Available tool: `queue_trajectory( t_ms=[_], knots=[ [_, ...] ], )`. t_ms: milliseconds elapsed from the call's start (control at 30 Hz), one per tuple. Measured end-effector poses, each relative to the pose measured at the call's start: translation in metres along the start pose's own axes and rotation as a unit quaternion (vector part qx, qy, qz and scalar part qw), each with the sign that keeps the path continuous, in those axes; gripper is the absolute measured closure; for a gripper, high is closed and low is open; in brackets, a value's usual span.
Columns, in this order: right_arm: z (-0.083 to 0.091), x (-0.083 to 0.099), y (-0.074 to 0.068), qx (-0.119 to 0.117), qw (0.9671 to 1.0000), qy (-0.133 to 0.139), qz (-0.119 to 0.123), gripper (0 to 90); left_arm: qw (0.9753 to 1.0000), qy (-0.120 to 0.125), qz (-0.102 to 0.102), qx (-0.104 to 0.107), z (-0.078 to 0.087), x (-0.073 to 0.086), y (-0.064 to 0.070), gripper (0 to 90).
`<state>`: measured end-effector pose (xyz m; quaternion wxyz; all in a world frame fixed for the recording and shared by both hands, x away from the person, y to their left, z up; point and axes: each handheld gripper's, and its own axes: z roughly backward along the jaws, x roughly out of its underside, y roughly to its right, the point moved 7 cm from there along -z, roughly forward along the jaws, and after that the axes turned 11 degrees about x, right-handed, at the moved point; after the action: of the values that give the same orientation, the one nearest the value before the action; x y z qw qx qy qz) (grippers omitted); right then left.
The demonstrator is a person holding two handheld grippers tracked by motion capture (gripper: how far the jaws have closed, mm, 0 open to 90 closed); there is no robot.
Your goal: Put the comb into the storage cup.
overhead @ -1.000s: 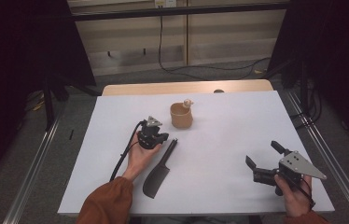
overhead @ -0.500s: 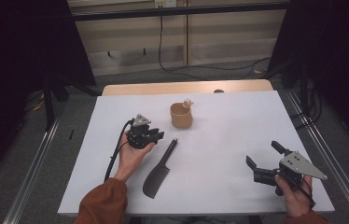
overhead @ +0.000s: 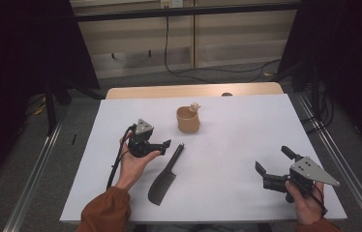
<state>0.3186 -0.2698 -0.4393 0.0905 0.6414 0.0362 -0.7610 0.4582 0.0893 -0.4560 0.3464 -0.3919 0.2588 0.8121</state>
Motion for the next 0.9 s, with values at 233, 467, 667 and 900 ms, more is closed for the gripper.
queue_trajectory(
  t_ms=[233, 467, 667, 900],
  knots=[
    [0.000, 0.000, 0.000, -0.001, 1.0000, 0.002, 0.001, 0.0, 0.9998, -0.001, -0.013, 0.012, 0.009, 0.003, 0.008, 10.1],
    [0.001, 0.000, 0.000, -0.003, 1.0000, 0.002, -0.001, 0.0, 0.9997, -0.009, -0.007, 0.020, 0.015, 0.007, 0.013, 5.0],
    [0.000, 0.000, 0.000, -0.001, 1.0000, -0.001, 0.001, 0.0, 0.9986, -0.011, -0.006, 0.051, 0.019, 0.009, 0.026, 5.6],
    [0.001, 0.000, 0.000, -0.003, 1.0000, 0.002, 0.001, 0.0, 0.9974, -0.040, -0.027, 0.053, 0.017, 0.014, 0.030, 3.2]
  ],
)
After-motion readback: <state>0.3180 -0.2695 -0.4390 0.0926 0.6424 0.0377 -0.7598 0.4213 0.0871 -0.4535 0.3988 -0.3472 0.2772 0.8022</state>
